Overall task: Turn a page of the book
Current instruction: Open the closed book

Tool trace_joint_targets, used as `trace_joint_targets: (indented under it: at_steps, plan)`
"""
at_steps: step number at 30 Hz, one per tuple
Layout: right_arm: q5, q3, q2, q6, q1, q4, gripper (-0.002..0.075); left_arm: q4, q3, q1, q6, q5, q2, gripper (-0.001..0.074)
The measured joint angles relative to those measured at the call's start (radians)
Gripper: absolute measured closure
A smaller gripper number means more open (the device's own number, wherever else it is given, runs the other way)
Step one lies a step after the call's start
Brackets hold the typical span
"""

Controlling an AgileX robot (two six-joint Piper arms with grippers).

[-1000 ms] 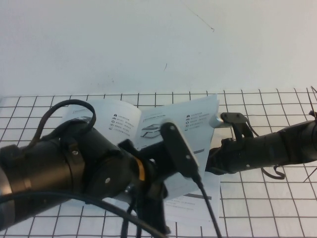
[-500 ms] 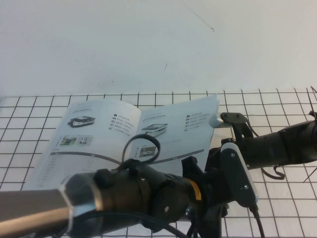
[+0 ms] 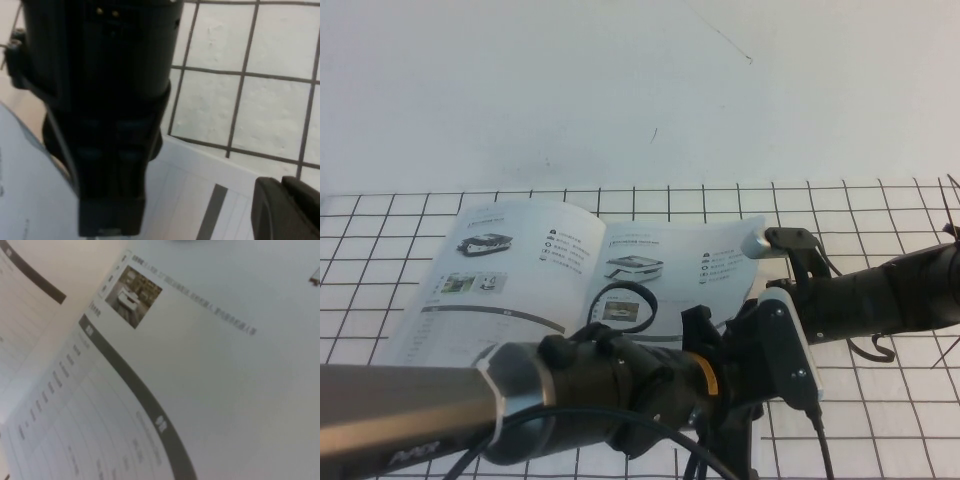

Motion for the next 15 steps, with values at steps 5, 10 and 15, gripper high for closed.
trace_joint_targets:
  at_steps: [5,10,15]
  plan:
    - [-0.001,0.000,0.000,-0.002,0.000,-0.002,0.0725,0.032,0.000,0.028,0.000,0.019,-0.046,0.0737]
    - [-0.001,0.000,0.000,-0.002,0.000,-0.002,0.0725,0.074,0.000,0.062,-0.002,0.065,-0.083,0.0737]
    - [-0.001,0.000,0.000,-0.002,0.000,-0.002,0.0725,0.199,0.000,0.122,-0.121,0.135,-0.101,0.0737]
